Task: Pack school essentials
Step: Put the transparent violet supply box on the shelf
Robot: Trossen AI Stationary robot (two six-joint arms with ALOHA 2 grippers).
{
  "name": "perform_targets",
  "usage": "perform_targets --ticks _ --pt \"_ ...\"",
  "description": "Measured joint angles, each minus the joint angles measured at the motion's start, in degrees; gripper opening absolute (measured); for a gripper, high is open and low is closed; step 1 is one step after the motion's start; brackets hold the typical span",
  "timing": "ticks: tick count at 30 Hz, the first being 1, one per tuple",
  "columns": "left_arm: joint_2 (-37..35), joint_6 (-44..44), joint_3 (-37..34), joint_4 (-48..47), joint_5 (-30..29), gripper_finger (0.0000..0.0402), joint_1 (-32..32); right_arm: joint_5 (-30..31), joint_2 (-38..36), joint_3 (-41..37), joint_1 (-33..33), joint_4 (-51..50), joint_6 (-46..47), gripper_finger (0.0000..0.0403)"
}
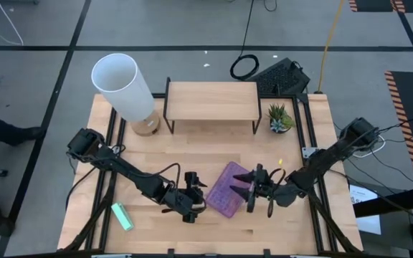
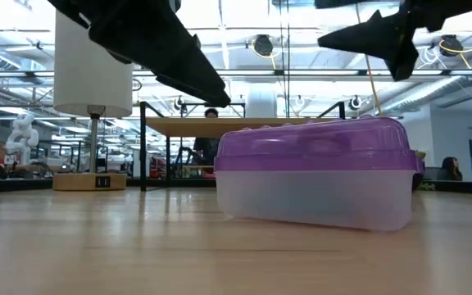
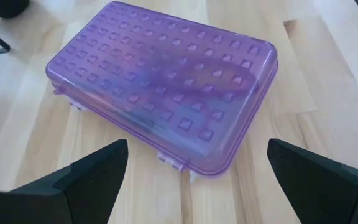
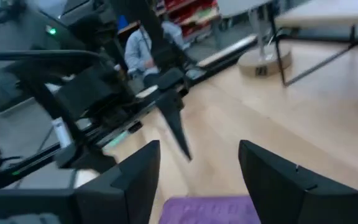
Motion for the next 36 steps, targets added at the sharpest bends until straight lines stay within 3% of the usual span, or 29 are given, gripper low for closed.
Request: perform_targets --ticks 4,7,11,15,22,36 --pt "0.0 1.0 0.0 0.1 0.1 0.0390 0.1 -6.5 -4.4 0.0 0.4 -11.8 8.2 0.0248" --pt "0.0 -0.3 -0.5 0.0 3.5 0.0390 1.2 -9.1 -7.1 0.0 1.1 -22.6 20.8 0.0266" --pt "0.0 -6.7 -1.2 -0.2 10.0 0.0390 4.4 -10.5 -7.8 0.0 3.8 -36.8 38.4 0.0266" --pt "0.0 -10.0 -1.9 -0.1 13.3 0.0390 7.1 -10.4 -6.3 0.0 7.5 -43.3 51.0 0.0256" --pt "0.0 -11.5 -3.6 7.4 21.0 0.0390 9.5 -8.6 1.3 0.1 11.7 -37.9 60.7 0.0252" --pt "5.6 -15.0 -4.3 8.0 19.0 0.0390 10.1 -4.1 20.1 0.3 10.8 -7.1 60.8 0.0251"
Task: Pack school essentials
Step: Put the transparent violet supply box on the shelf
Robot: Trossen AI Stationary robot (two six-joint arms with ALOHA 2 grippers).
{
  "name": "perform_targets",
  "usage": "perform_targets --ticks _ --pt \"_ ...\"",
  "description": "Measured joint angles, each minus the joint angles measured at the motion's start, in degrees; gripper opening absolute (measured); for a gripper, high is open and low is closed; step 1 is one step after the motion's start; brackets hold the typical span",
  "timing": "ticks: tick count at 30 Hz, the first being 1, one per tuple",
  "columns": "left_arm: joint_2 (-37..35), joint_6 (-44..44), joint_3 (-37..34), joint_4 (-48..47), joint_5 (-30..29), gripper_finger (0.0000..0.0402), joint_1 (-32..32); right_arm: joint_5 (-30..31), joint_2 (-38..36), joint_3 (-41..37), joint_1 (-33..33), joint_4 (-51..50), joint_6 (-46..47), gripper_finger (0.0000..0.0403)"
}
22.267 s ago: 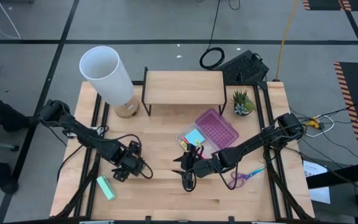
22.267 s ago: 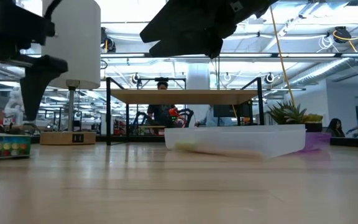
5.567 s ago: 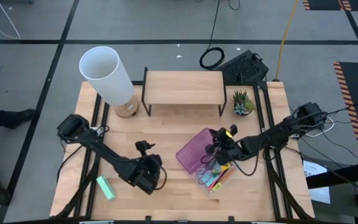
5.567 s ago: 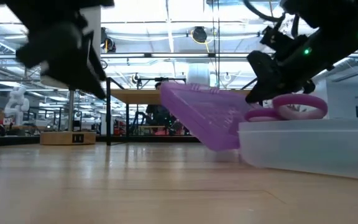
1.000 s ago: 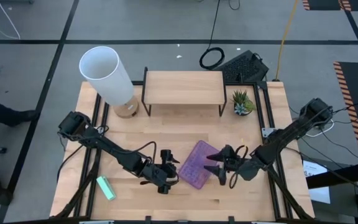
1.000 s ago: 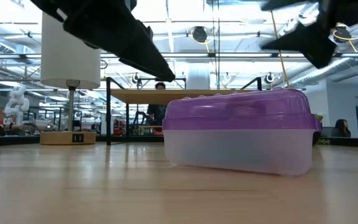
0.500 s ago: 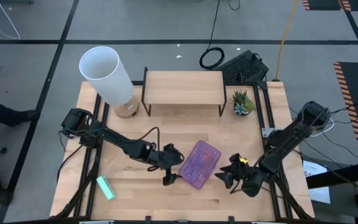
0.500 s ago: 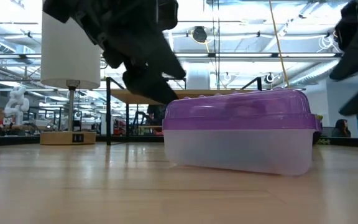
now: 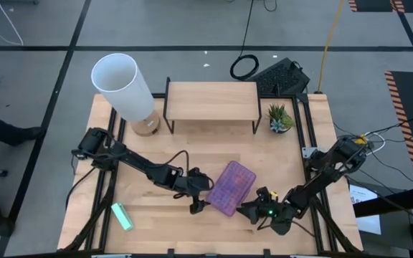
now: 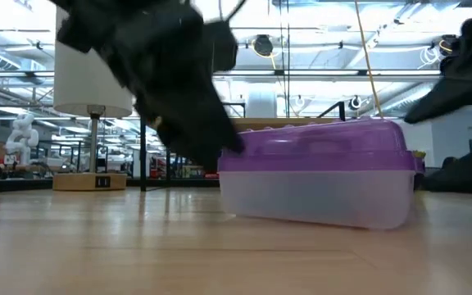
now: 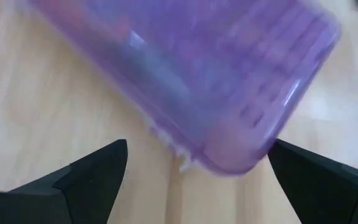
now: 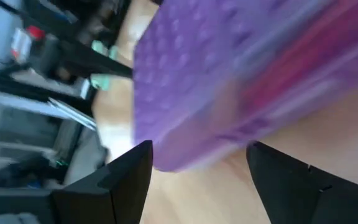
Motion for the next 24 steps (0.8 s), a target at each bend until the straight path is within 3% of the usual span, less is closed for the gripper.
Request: perform_targets --ticks 8,14,24 --pt "3.5 0.6 0.0 2.8 0.4 0.0390 -1.1 -0.5 1.0 -0.1 -2.4 4.8 0.8 0.0253" --pt "3.6 0.7 -0.2 5.9 1.5 0.0390 -3.9 -8.6 1.0 -0.1 -4.5 -1.2 -0.5 0.0287" --pt "3.6 -1.3 -0.2 6.8 1.4 0.0390 -8.8 -8.0 0.8 -0.2 -4.5 -4.5 1.1 0.0325"
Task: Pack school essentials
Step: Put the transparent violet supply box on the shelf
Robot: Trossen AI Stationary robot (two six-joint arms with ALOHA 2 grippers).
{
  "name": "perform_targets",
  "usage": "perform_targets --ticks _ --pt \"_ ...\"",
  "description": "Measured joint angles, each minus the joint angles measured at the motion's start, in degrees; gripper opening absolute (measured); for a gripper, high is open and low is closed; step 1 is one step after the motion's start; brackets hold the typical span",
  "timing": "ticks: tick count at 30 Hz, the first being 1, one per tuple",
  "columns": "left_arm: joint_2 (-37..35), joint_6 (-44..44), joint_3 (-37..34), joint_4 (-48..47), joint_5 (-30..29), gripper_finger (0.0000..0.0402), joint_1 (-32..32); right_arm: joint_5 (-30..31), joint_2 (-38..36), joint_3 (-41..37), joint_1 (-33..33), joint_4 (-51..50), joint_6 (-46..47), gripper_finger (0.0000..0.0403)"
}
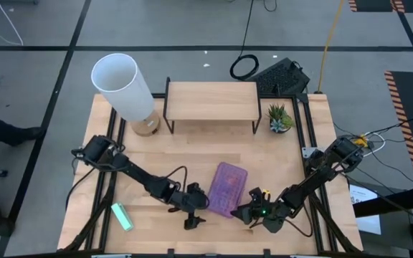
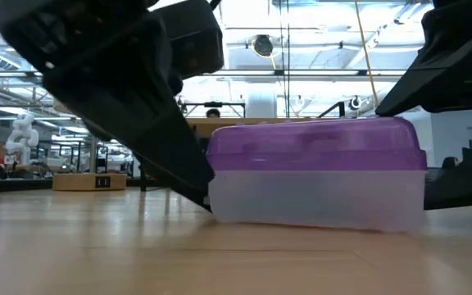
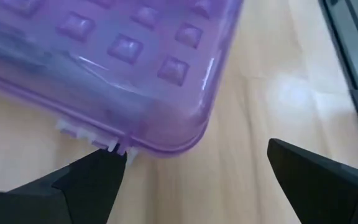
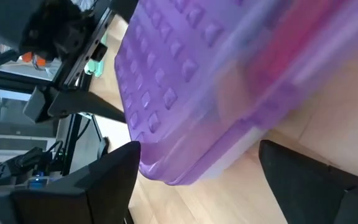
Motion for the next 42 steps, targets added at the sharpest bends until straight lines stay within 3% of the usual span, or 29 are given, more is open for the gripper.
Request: perform_targets --ticks 6,12,15,21,25,29,35,42 --pt "0.0 -1.1 0.2 -0.9 1.3 0.0390 -3.1 -1.0 -1.5 0.0 -0.1 1.8 -4.5 0.0325" --pt "-0.6 -1.1 0.2 -1.7 1.2 0.0390 -5.0 7.2 -1.5 -0.2 -0.2 7.1 -16.8 0.0325" --pt "-1.4 -1.0 0.2 -2.3 1.2 0.0390 -5.4 9.6 -1.5 -0.2 -0.7 6.2 -17.0 0.0325" --pt "-4.0 -0.6 0.1 -6.7 0.1 0.0390 -5.8 3.9 -1.7 -0.1 -2.8 4.8 -13.5 0.0334" --pt "-5.3 -0.2 0.2 -7.6 -1.8 0.0390 -6.3 3.4 -1.7 -0.1 -3.4 4.7 -13.6 0.0362" --pt "-5.3 -1.2 0.2 -10.3 -5.5 0.0390 -6.1 -0.9 -1.8 0.0 -5.2 4.8 -13.7 0.0395" --pt "-3.0 -2.7 0.2 -11.1 -6.9 0.0390 -5.8 -8.2 -1.7 -0.1 -8.7 10.1 -16.2 0.0398" --pt "0.0 -2.5 0.3 -8.2 -7.4 0.0390 -5.2 -10.6 -1.6 -0.2 -11.4 12.7 -16.9 0.0399"
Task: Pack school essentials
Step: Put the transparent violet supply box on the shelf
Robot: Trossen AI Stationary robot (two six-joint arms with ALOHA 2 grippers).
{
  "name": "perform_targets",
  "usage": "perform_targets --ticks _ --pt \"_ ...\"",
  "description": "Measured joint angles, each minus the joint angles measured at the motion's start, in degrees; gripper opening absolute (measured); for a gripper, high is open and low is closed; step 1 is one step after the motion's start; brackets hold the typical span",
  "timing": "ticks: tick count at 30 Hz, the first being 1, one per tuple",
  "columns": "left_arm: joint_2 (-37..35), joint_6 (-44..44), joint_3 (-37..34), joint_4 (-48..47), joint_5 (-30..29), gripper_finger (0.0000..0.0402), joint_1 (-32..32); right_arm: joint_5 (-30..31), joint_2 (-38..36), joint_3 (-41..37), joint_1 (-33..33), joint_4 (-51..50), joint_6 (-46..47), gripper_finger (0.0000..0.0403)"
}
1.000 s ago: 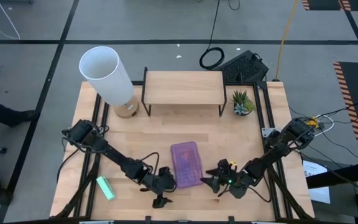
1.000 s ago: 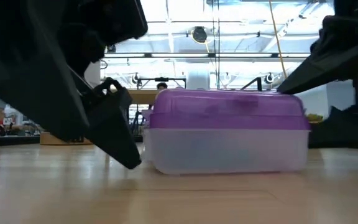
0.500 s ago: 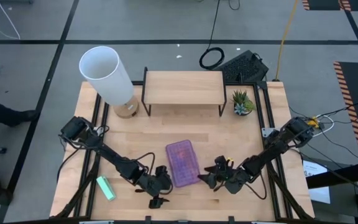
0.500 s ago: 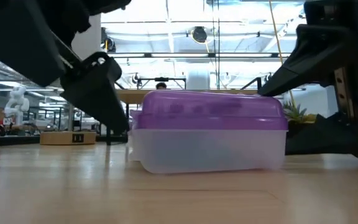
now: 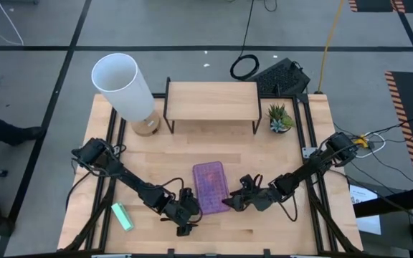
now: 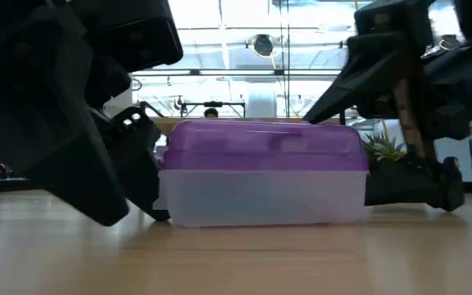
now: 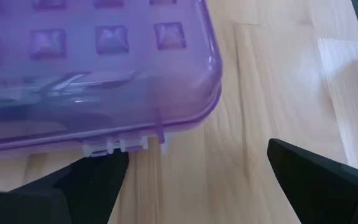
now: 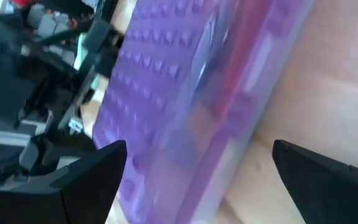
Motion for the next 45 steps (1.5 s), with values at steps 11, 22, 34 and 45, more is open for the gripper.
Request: perform_targets --ticks 11,22,34,45 --pt "0.8 1.0 -0.1 3.3 0.5 0.0390 0.8 -3.9 1.7 -0.1 -2.0 6.2 -1.6 0.0400" --pt "0.9 -0.7 -0.1 3.6 -0.6 0.0390 1.4 -2.1 2.3 0.7 -2.2 5.9 -8.7 0.0383" --pt "1.0 -2.4 -0.2 5.2 -3.4 0.0390 1.7 -1.5 1.9 1.7 -2.2 5.8 -10.6 0.0360" --pt "1.0 -1.9 -0.2 4.8 -5.5 0.0390 1.7 -1.8 -1.1 1.7 -2.1 5.8 -14.8 0.0359"
